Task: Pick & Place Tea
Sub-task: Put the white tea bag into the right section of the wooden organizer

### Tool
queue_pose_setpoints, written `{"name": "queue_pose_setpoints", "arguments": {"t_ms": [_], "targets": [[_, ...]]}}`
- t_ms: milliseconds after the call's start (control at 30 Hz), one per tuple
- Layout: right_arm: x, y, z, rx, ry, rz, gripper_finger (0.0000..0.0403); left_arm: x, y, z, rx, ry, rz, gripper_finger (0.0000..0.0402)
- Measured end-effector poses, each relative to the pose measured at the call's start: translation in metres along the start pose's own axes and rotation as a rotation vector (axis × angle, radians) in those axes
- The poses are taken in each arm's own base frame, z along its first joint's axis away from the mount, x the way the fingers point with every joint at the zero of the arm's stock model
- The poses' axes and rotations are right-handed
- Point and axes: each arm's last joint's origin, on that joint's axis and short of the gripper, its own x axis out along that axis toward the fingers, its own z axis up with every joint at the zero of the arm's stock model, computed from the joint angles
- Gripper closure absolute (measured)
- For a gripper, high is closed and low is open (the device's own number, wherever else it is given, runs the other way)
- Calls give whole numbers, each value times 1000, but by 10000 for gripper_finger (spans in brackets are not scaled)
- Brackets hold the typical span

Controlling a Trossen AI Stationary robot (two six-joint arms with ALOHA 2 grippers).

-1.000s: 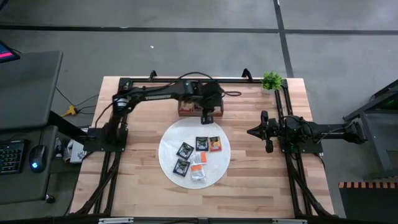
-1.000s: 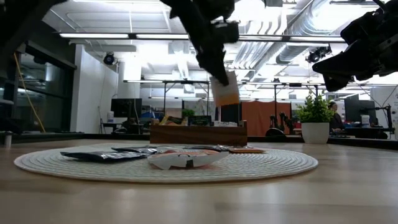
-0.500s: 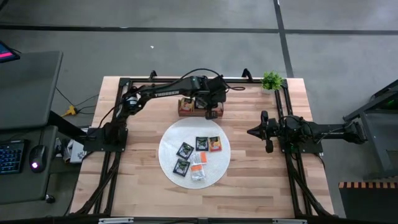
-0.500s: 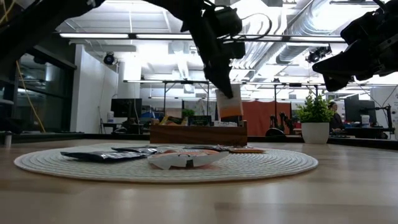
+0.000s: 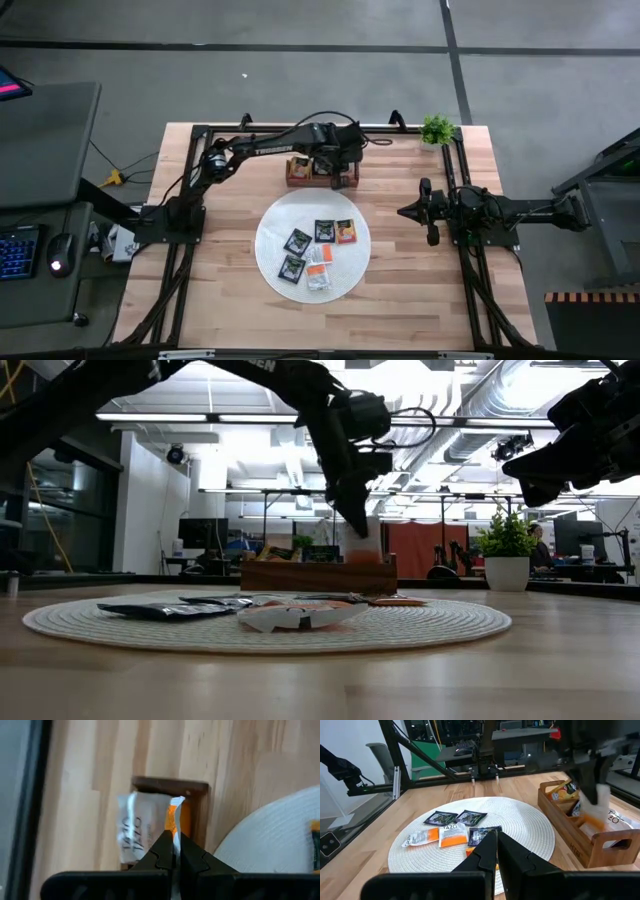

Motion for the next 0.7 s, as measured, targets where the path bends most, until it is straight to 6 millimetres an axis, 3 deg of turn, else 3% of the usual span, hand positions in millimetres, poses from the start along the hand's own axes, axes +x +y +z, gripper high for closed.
{"name": "queue_pose_setpoints", "arguments": {"t_ms": [133, 367, 700], "targets": [[0, 0, 0, 0, 0, 0, 391, 14, 1, -6, -25, 49, -22, 401], [0, 0, 0, 0, 0, 0, 391, 22, -1, -6, -32, 46, -58, 401], [0, 0, 0, 0, 0, 0, 391, 21, -2, -5, -31, 40, -70, 394]]}}
